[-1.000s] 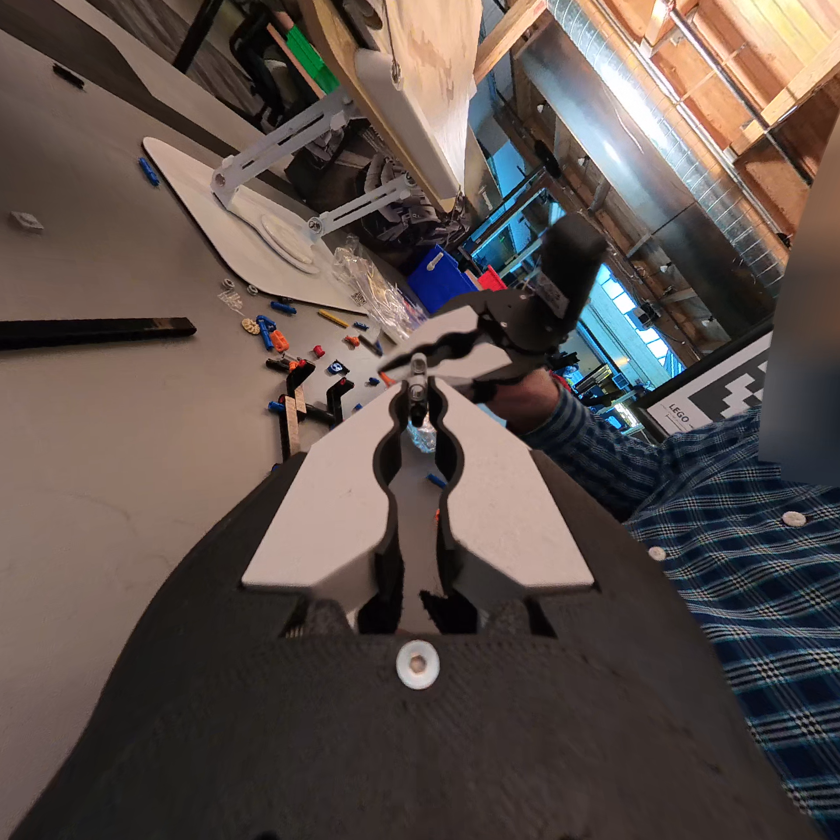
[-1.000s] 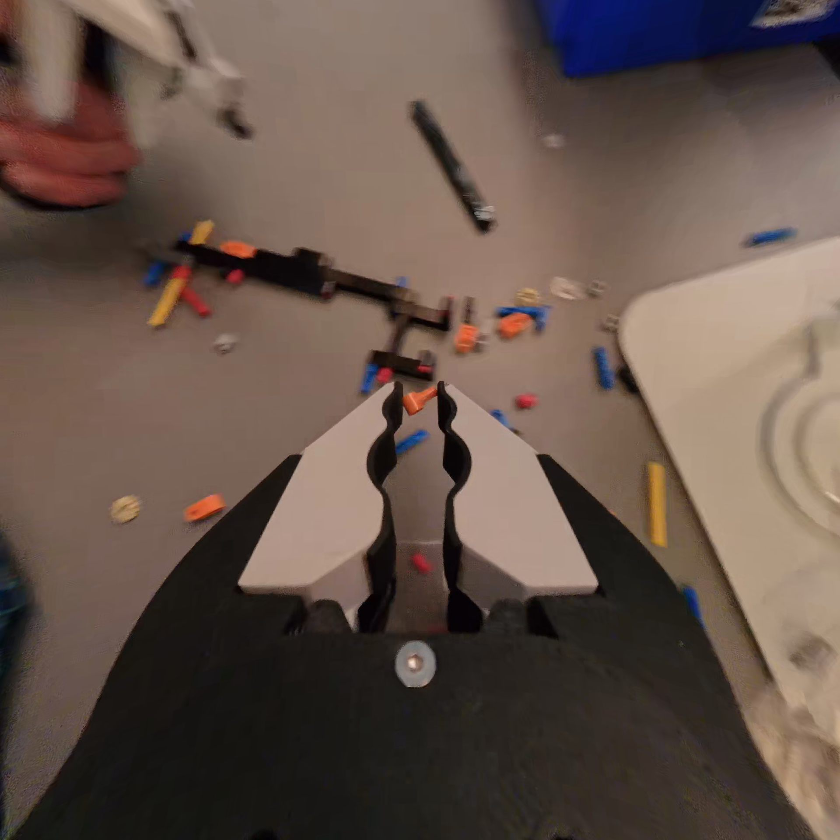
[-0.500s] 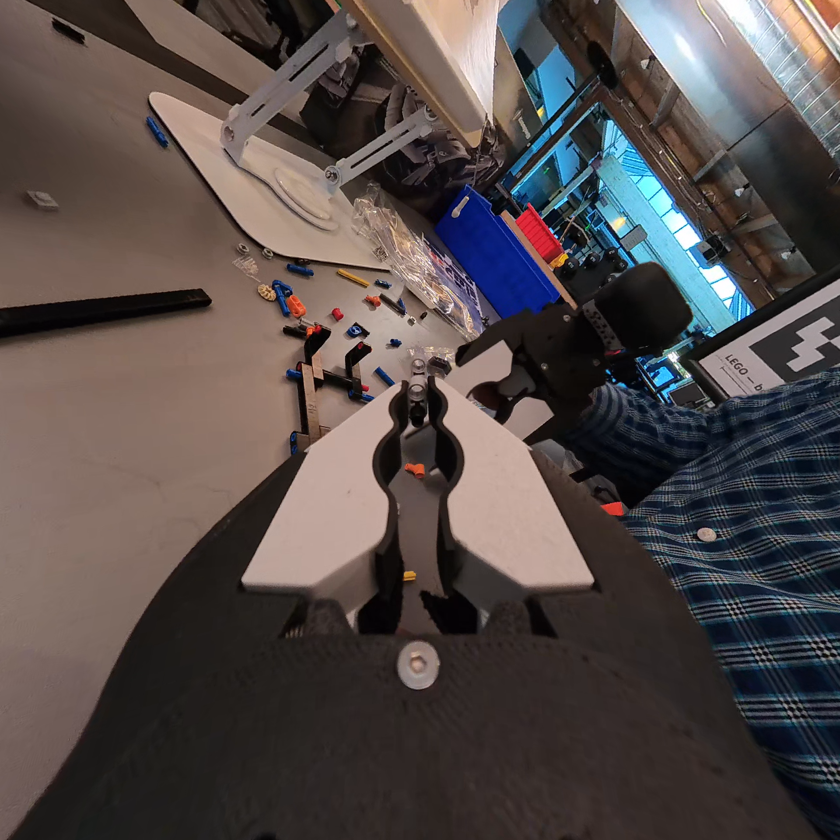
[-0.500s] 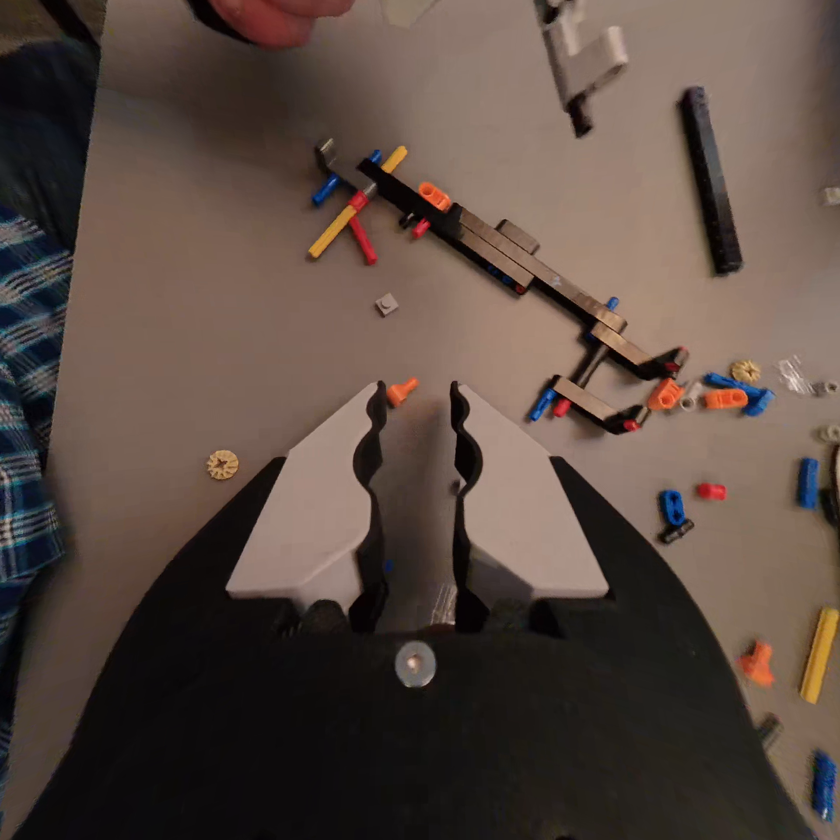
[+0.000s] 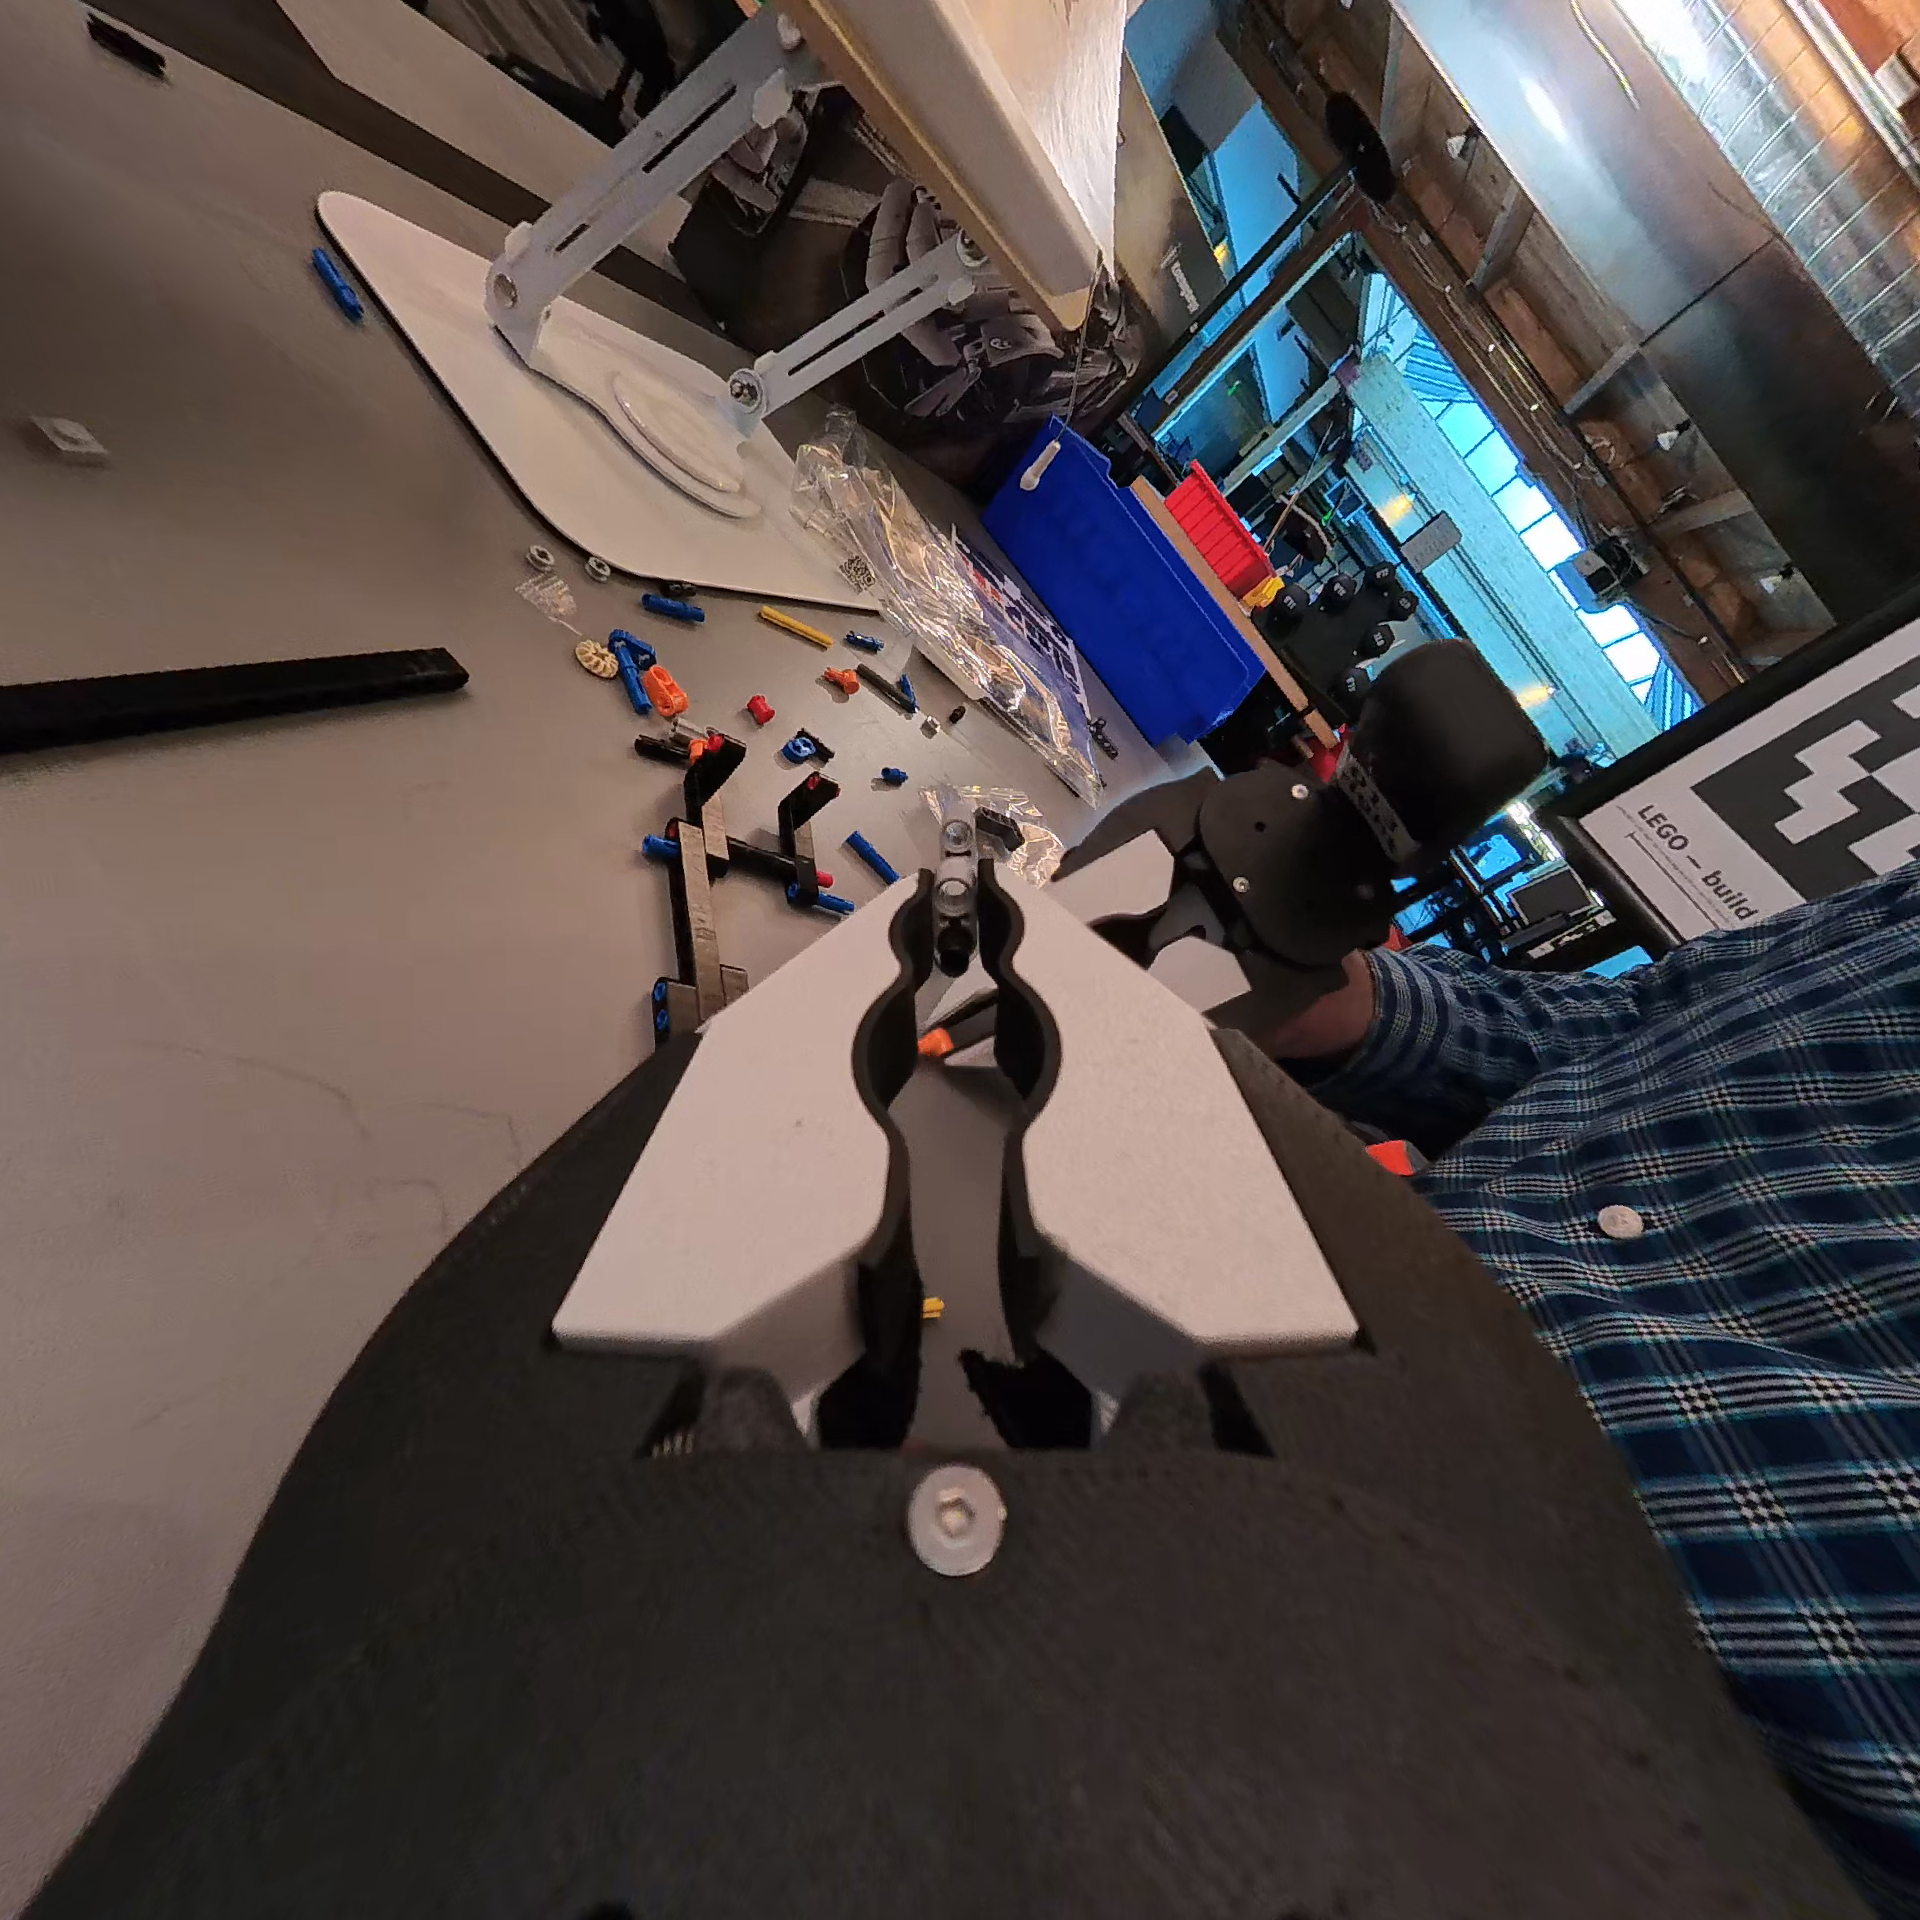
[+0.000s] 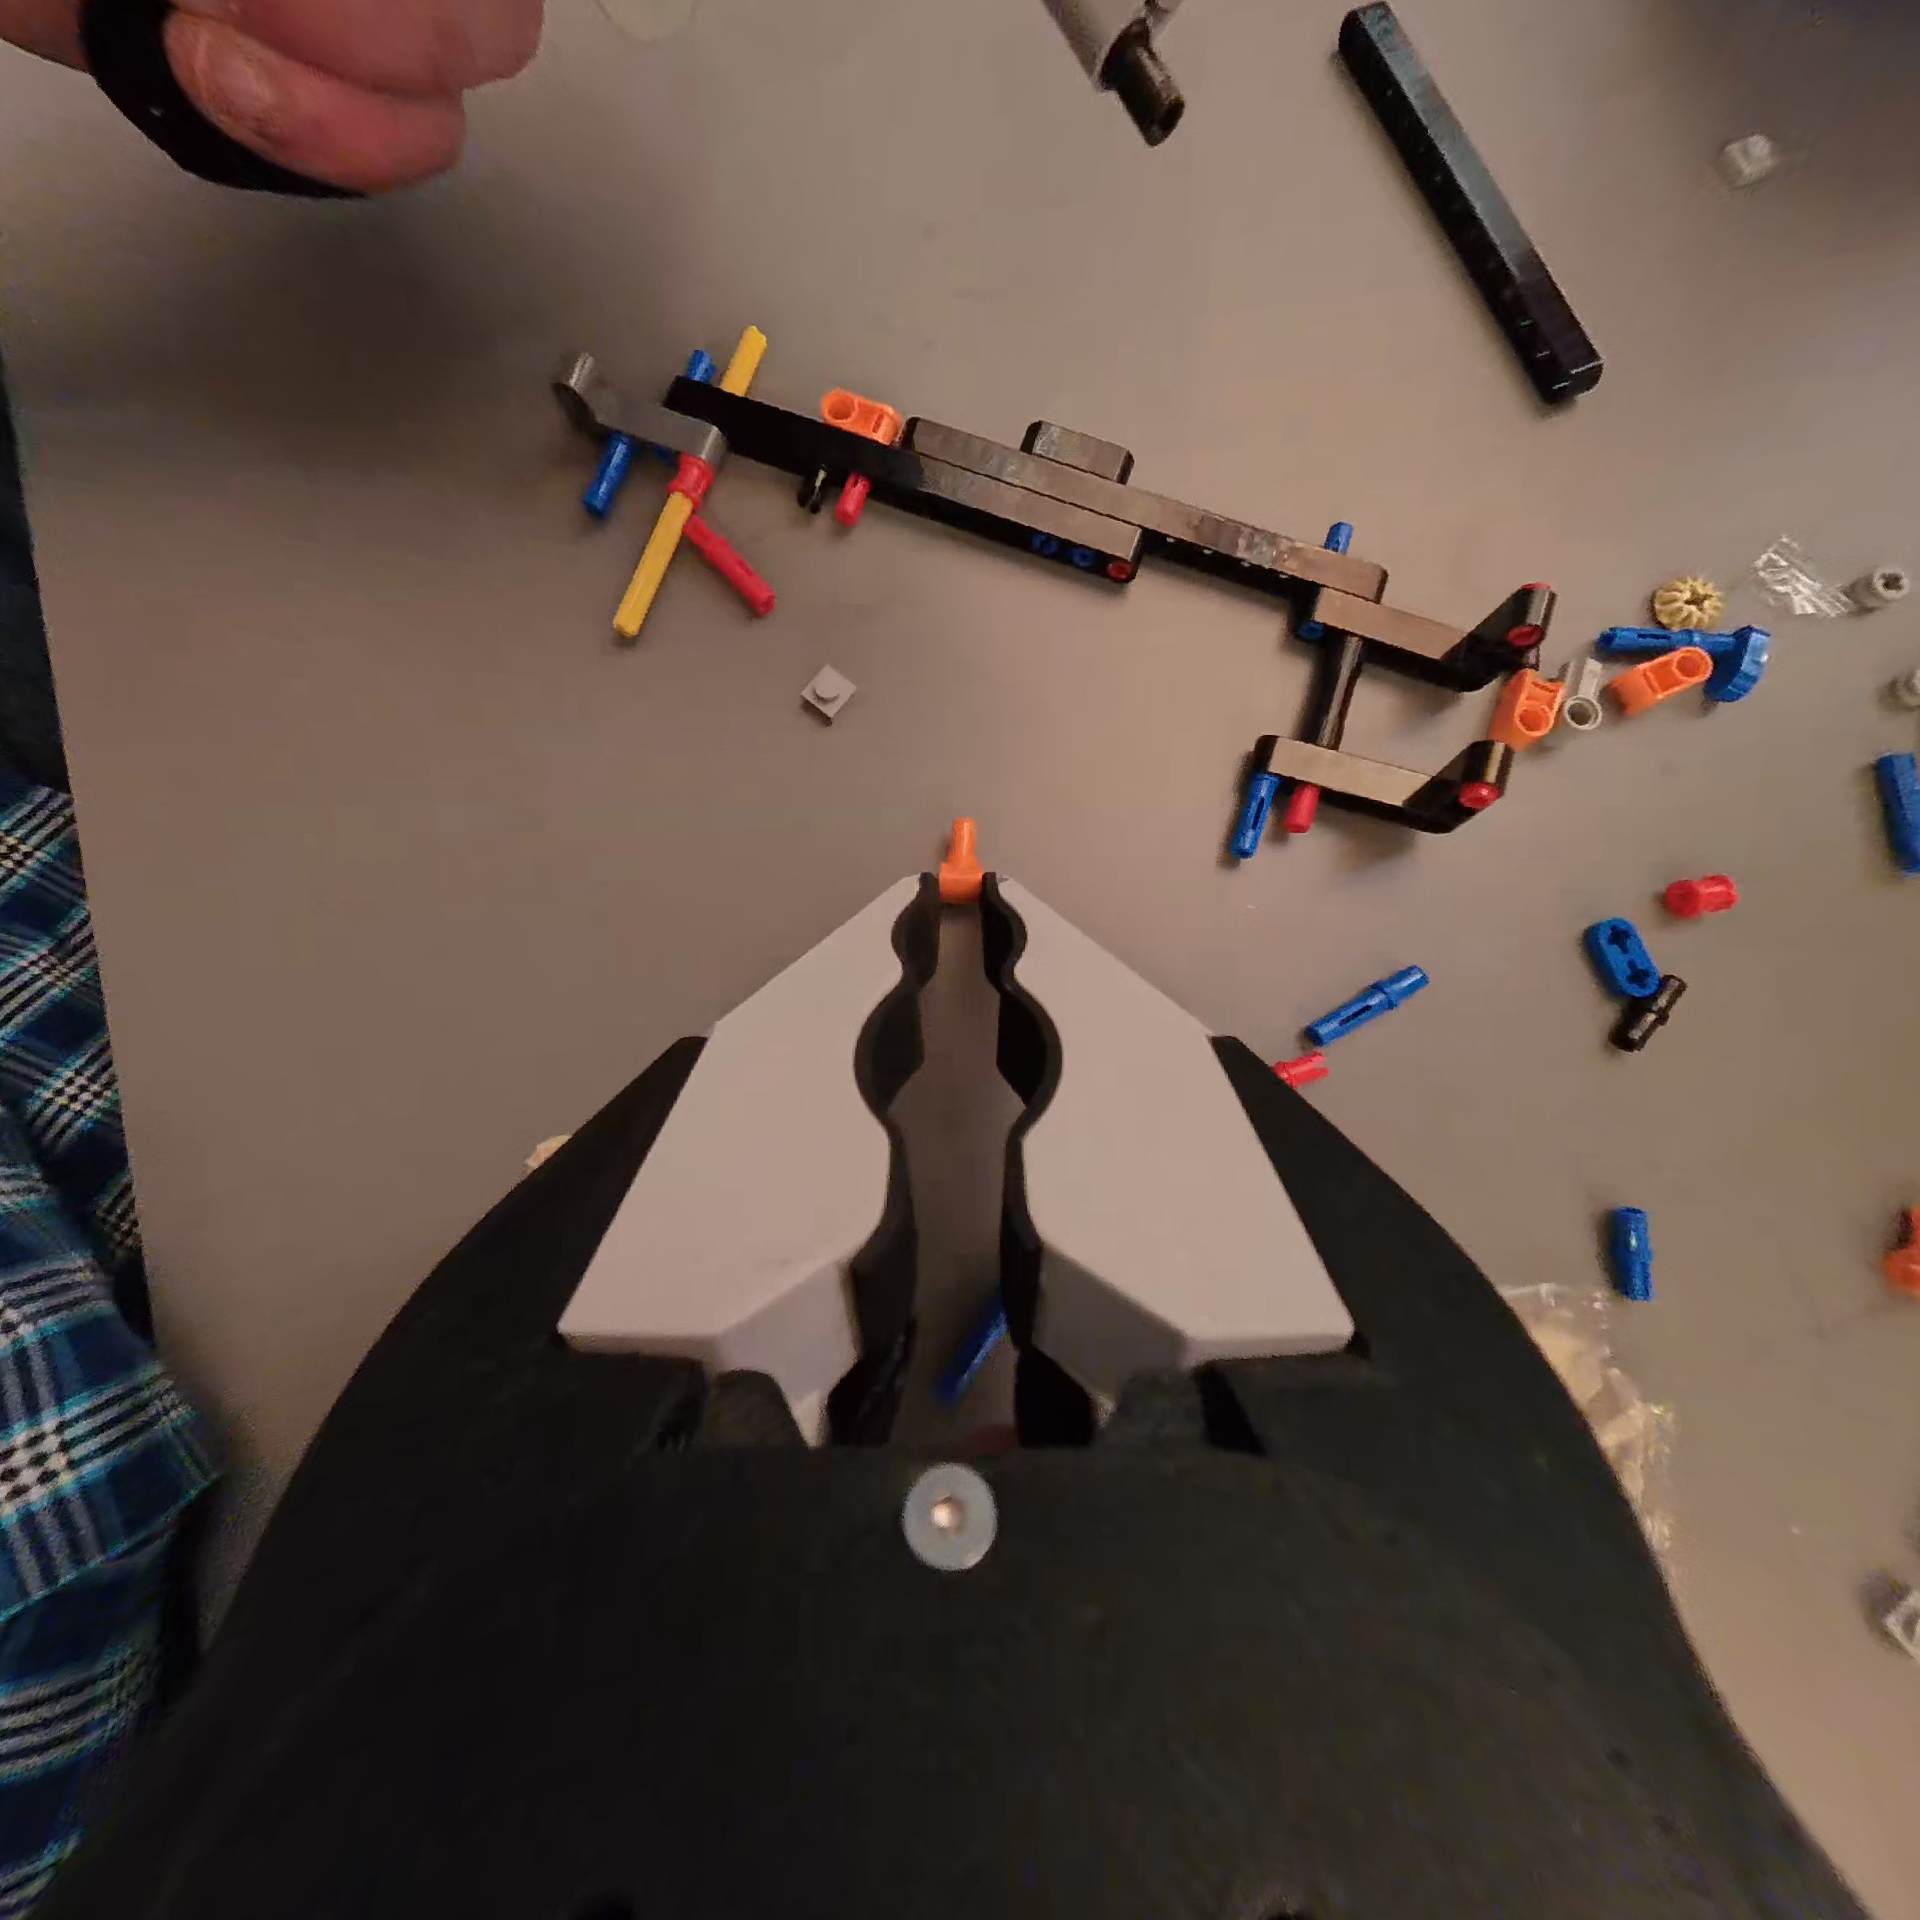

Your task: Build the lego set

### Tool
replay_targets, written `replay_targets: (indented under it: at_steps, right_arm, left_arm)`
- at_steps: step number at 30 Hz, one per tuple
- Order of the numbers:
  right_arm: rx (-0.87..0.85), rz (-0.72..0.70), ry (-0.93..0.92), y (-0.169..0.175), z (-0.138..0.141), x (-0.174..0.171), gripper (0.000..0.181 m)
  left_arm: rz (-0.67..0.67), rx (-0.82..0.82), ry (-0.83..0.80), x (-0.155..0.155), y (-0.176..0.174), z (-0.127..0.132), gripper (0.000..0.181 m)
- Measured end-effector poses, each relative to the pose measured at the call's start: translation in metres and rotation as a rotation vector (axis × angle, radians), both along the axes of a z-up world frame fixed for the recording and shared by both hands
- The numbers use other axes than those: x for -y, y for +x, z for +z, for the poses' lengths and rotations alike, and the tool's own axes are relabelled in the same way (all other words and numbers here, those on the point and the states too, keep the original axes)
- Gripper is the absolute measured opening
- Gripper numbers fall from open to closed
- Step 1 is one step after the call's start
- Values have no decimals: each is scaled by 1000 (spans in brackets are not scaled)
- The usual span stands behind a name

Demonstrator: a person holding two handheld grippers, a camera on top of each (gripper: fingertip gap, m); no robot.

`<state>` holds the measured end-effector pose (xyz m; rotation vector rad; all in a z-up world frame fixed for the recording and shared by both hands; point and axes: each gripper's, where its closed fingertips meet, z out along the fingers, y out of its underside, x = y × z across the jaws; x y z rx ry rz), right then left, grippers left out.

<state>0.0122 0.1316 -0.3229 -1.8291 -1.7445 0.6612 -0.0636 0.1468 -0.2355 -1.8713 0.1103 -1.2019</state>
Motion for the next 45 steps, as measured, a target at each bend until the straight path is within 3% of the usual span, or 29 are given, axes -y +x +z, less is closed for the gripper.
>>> replay_targets:
  at_steps: [5, 11, 14, 27, 45]
  right_arm:
    - [-64, 76, -34, -1, 15, 3, 5]
    - [-267, 187, -243, -9, 84, -1, 5]
    - [-276, 243, -272, -11, 102, -6, 5]
    - [-216, 367, -287, -7, 91, 7, 6]
    - [-341, 369, -361, -6, 113, 14, 5]
  left_arm:
    - [-25, -10, 9, 1, 4, 0, 5]
    - [-138, -52, 121, 11, 23, 11, 5]
    - [-179, -80, 156, 16, 31, 14, 5]
    - [-285, -203, 244, 29, 52, 15, 5]
    - [-309, -129, 271, 33, 62, 28, 5]
